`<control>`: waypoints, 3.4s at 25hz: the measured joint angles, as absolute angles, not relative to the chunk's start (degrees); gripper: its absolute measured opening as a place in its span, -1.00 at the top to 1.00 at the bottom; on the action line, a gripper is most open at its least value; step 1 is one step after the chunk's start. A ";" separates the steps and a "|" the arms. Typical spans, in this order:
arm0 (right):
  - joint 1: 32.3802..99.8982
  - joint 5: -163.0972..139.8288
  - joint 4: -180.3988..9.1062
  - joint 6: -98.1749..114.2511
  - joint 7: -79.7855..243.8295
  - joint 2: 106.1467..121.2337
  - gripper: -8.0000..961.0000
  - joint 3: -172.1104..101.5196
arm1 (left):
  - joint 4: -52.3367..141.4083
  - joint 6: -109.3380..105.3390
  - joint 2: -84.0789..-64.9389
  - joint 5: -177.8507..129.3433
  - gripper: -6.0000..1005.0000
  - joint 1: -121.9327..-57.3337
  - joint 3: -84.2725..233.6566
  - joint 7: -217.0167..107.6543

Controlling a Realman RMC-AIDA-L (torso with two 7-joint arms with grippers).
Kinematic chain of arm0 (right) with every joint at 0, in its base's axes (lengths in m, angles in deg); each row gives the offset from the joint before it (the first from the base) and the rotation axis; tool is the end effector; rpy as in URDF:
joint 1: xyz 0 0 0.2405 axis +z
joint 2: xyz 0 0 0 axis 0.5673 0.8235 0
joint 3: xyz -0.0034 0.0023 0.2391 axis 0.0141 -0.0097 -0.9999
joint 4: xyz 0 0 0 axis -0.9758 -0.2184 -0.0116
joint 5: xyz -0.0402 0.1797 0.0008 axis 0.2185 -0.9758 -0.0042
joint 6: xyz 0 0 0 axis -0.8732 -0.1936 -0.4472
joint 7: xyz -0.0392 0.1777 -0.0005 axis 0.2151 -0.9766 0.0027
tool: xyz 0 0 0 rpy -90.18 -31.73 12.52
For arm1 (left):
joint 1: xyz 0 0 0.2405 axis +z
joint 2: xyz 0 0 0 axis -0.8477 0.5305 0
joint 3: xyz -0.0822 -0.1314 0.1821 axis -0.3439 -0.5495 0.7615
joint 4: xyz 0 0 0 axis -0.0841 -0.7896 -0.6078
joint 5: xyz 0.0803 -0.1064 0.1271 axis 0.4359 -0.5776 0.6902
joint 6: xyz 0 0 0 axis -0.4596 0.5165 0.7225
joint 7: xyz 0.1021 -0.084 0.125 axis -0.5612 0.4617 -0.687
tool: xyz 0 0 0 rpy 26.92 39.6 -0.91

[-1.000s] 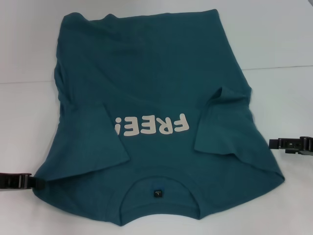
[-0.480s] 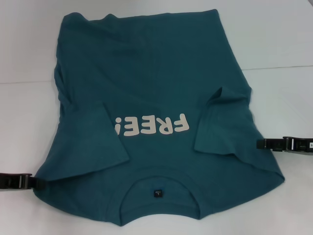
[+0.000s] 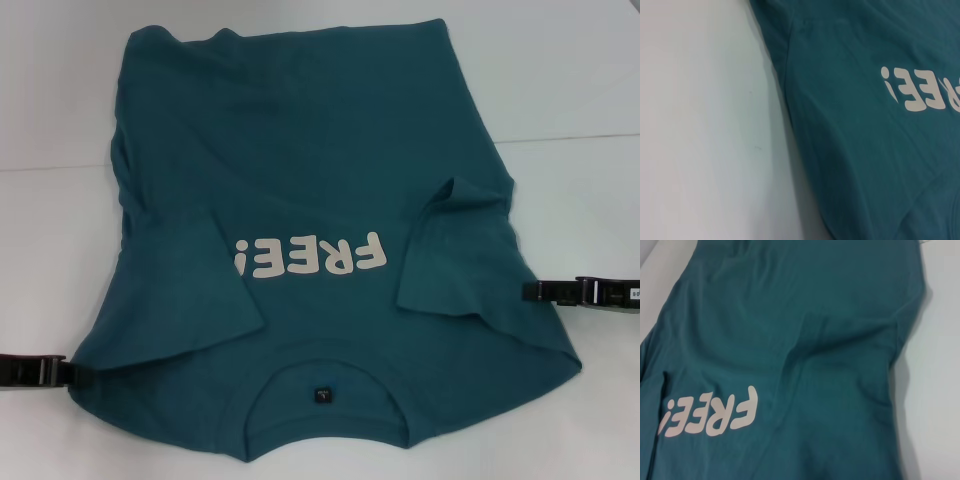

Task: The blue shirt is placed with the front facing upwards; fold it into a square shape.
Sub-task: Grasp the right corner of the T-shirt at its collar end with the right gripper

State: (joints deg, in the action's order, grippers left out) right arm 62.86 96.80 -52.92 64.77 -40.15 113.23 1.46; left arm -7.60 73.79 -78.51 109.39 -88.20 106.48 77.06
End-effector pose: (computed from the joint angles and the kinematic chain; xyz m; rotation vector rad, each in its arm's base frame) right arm 0.3221 0.3511 0.0145 -2.0554 1.5866 0.3780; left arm -0.2987 0.3223 0.0084 -2.2301 -1.6103 -0.0953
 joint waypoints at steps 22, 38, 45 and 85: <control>64.15 98.99 -52.75 64.46 -40.56 113.91 -0.89 1.64 | -7.66 73.70 -78.51 109.34 0.93 -88.16 106.49 77.00; 66.24 103.29 -51.70 66.80 -41.54 115.04 -0.89 1.20 | -7.66 73.52 -78.49 109.24 0.93 -88.26 106.48 77.01; 65.80 103.02 -48.67 73.20 -41.55 115.54 -0.86 -0.67 | -7.67 73.21 -78.41 109.04 0.93 -88.45 106.48 76.95; 58.78 103.50 -46.01 80.17 -42.03 114.99 -0.71 -3.92 | -7.66 73.02 -78.78 108.86 0.91 -89.36 106.48 76.92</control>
State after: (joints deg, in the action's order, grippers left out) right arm 58.78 103.50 -46.01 80.17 -42.03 114.99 -3.92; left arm -7.66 73.02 -78.78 108.86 -89.36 106.48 76.92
